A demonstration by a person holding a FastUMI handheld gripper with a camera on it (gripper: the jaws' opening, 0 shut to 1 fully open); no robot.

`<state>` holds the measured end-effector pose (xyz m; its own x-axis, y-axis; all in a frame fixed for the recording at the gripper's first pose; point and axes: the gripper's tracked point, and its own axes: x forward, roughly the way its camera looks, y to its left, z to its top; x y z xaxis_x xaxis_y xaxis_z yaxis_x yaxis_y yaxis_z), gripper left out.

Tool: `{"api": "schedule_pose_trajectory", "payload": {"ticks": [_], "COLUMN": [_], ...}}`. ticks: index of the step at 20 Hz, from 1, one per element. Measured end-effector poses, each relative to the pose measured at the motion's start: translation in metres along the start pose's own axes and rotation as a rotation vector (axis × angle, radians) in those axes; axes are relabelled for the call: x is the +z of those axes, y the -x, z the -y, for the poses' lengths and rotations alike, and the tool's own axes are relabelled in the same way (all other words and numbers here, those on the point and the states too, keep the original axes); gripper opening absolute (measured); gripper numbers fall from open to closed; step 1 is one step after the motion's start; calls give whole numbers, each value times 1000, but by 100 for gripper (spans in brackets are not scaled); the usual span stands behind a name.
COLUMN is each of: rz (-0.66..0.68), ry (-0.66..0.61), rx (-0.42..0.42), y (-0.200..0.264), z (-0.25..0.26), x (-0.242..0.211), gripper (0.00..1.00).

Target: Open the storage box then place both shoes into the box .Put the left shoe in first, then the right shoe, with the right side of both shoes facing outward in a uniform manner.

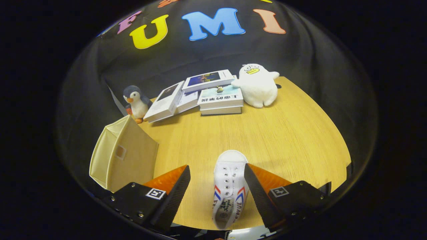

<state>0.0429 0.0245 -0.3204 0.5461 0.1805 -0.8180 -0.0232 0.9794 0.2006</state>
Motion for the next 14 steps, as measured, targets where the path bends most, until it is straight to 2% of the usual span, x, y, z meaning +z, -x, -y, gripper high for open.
{"api": "schedule_pose_trajectory", "payload": {"ticks": [7, 14], "rz": [-142, -242], "ry": [-8, -3], "rx": [-62, -59], "y": [-23, -41], "z": [46, 47], "x": [-50, -77], "gripper": [98, 97]}}
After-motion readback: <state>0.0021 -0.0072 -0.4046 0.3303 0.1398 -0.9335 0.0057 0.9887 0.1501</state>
